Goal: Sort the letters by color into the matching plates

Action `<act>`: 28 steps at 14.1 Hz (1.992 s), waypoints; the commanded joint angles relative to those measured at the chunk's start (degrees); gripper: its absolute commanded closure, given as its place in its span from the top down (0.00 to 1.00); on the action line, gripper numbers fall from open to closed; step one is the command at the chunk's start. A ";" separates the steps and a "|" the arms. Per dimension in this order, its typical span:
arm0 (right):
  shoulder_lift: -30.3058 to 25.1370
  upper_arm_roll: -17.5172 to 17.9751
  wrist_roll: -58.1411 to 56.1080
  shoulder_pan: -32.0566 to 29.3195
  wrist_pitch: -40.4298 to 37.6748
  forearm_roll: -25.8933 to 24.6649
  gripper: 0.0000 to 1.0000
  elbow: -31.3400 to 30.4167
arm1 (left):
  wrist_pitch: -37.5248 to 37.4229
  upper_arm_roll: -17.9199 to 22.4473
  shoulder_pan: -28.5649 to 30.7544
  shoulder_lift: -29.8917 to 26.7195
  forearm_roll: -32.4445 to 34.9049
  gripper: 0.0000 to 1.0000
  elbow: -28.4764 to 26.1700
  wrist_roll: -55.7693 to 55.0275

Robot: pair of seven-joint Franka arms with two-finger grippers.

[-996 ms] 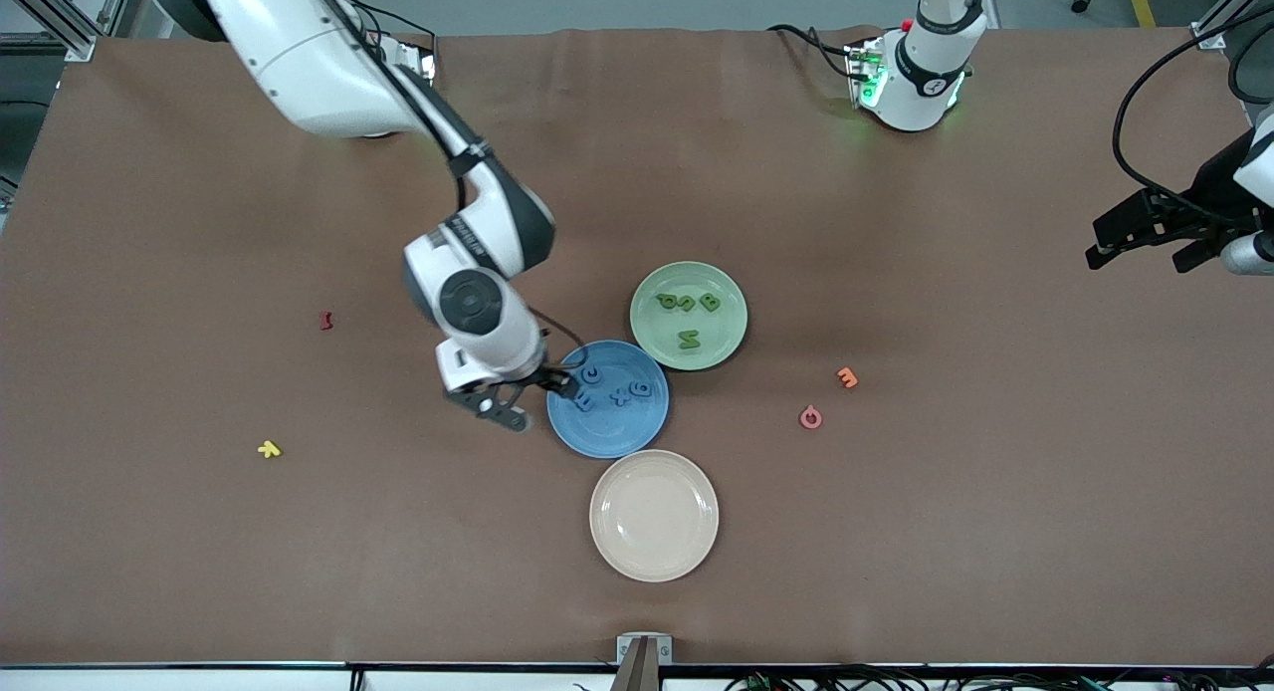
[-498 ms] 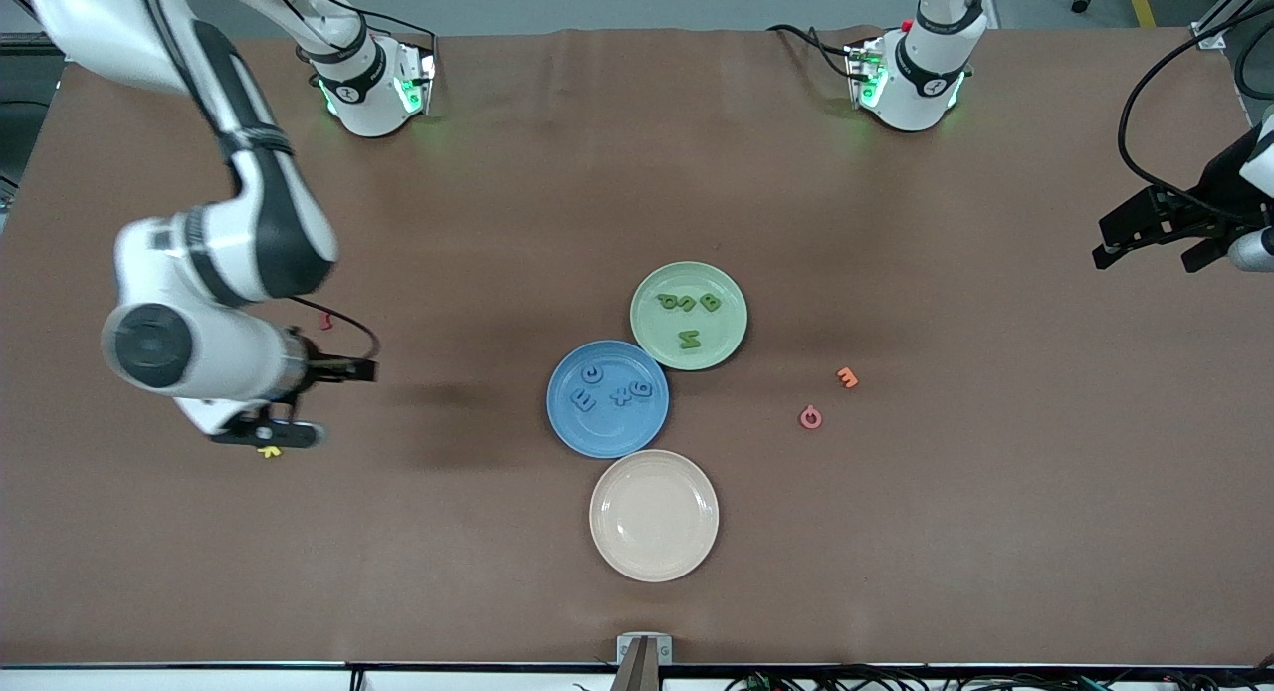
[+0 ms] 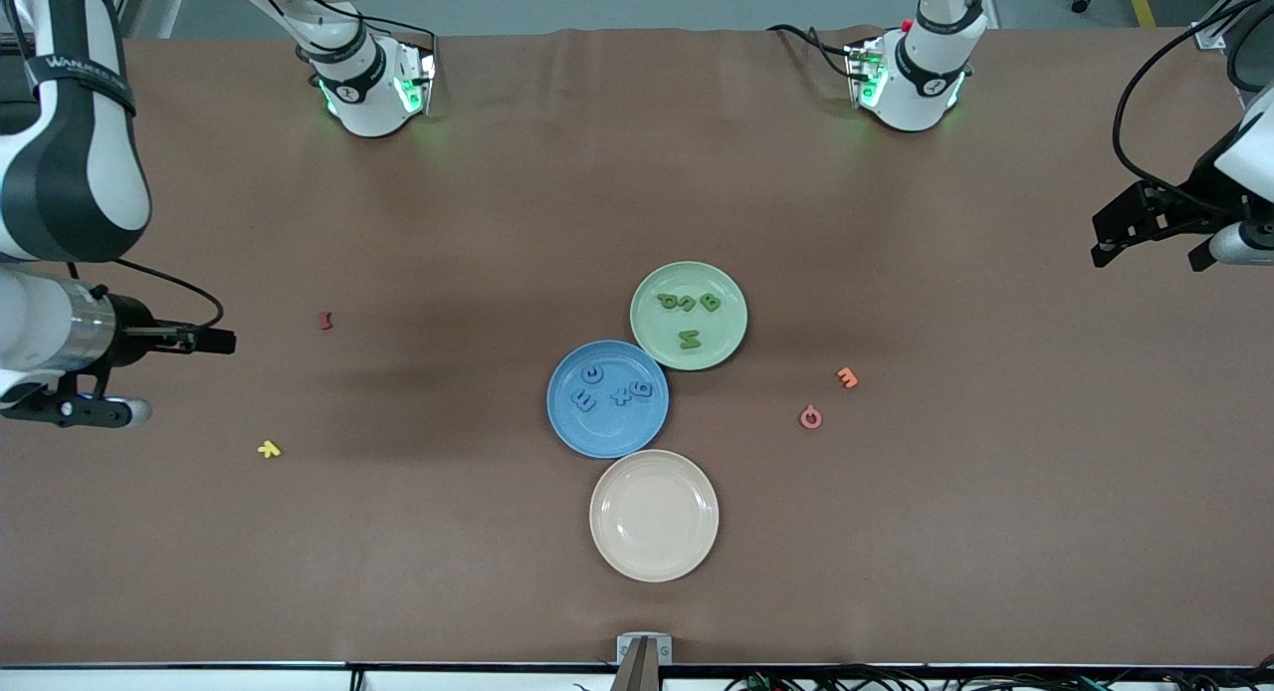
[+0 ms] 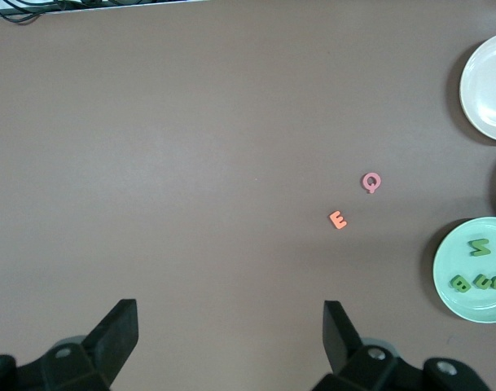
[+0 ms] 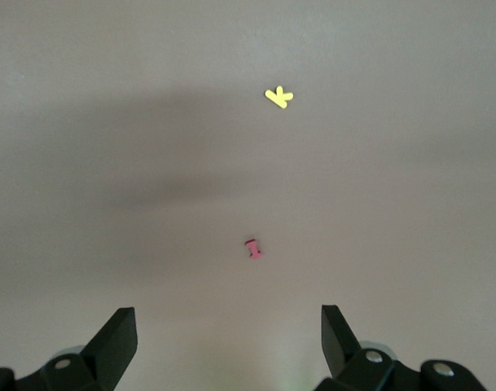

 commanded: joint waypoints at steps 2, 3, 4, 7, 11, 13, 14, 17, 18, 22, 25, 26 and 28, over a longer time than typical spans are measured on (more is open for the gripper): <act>0.86 1.08 -1.16 -0.93 -0.77 -0.79 1.00 4.30 | -0.79 -0.17 0.60 -0.03 0.60 1.00 0.83 -0.02; 0.69 0.99 -1.24 -1.11 -0.94 -0.70 1.00 4.82 | -0.79 -0.17 0.42 -0.03 0.60 1.00 0.83 -0.20; 0.69 1.08 -1.33 -1.20 -1.12 -0.35 1.00 5.26 | -0.79 -0.26 0.42 -0.03 0.60 1.00 0.83 -0.29; 0.60 1.25 -1.16 -0.76 -4.00 -0.61 1.00 5.36 | -0.79 -0.26 0.33 -0.03 0.51 1.00 0.92 -0.11; -0.89 1.16 -0.98 -2.16 -4.81 0.26 1.00 4.92 | -0.79 -0.26 0.42 -0.03 0.51 1.00 0.92 -0.11; -2.03 1.34 -1.42 -2.25 -6.04 0.18 1.00 5.00 | -0.79 -0.26 0.42 -0.03 0.51 1.00 0.83 -0.02; -2.47 1.60 -1.94 -2.25 -6.13 0.26 1.00 5.00 | -0.79 -0.26 0.42 -0.03 0.51 1.00 0.92 -0.11; -3.53 1.78 -1.95 -1.82 -6.66 1.31 1.00 5.00 | -0.79 -0.26 0.42 -0.03 0.51 1.00 0.92 -0.11; -4.23 1.08 -1.95 -0.33 -6.66 1.41 1.00 4.83 | -0.79 -0.26 0.42 -0.03 0.51 1.00 0.92 -0.20; -9.93 -9.18 -1.86 8.19 -5.25 3.42 1.00 -0.08 | -0.79 -0.26 0.51 0.05 0.43 1.00 0.92 -0.29; -13.89 -11.14 -1.95 8.56 -4.99 4.92 1.00 -3.68 | -0.79 -0.26 0.42 -0.03 0.34 1.00 0.92 -0.20; -14.86 -11.14 -1.95 8.56 -4.29 4.92 1.00 -4.92 | -0.79 -0.26 0.42 0.05 0.34 1.00 0.92 -0.11; -17.24 -11.14 -2.04 8.21 -3.06 4.92 1.00 -7.73 | -0.79 -0.35 0.42 -0.03 0.25 1.00 0.92 -0.02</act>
